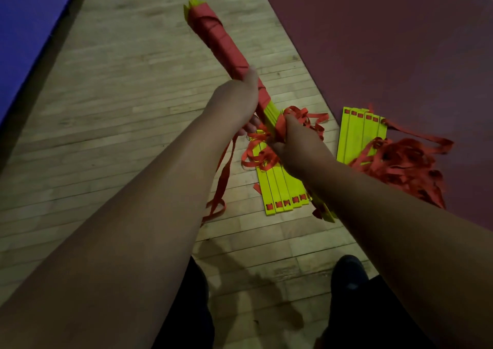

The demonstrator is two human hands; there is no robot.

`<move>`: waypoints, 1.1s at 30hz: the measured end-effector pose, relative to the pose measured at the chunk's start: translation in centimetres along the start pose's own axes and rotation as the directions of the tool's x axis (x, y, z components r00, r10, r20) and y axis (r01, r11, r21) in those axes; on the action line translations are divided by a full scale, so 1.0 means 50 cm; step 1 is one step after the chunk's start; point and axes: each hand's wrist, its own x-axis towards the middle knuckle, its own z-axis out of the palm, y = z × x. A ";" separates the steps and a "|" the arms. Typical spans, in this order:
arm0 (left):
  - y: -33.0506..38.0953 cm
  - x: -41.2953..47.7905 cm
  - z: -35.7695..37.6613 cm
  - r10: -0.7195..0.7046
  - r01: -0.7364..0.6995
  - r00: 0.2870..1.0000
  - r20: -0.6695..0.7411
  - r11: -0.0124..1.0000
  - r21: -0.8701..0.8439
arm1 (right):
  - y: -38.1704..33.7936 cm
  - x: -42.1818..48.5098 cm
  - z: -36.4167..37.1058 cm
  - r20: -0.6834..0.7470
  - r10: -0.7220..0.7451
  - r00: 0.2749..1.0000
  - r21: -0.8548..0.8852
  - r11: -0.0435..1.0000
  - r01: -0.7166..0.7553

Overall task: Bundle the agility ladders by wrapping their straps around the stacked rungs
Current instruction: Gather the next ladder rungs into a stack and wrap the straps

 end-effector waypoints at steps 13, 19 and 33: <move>-0.048 0.037 -0.052 0.250 -0.262 0.920 0.302 0.965 0.000 | -0.008 0.028 -0.095 0.264 0.137 0.955 0.503 0.825 -0.257; -0.028 -0.021 -0.014 0.337 -0.364 0.728 0.597 0.928 -0.080 | -0.049 0.004 -0.101 0.278 -0.026 0.960 0.848 0.476 -0.232; -0.025 -0.034 0.055 0.199 -0.469 0.787 0.584 0.807 0.358 | 0.001 0.055 -0.048 0.193 0.391 0.900 0.860 0.375 -0.347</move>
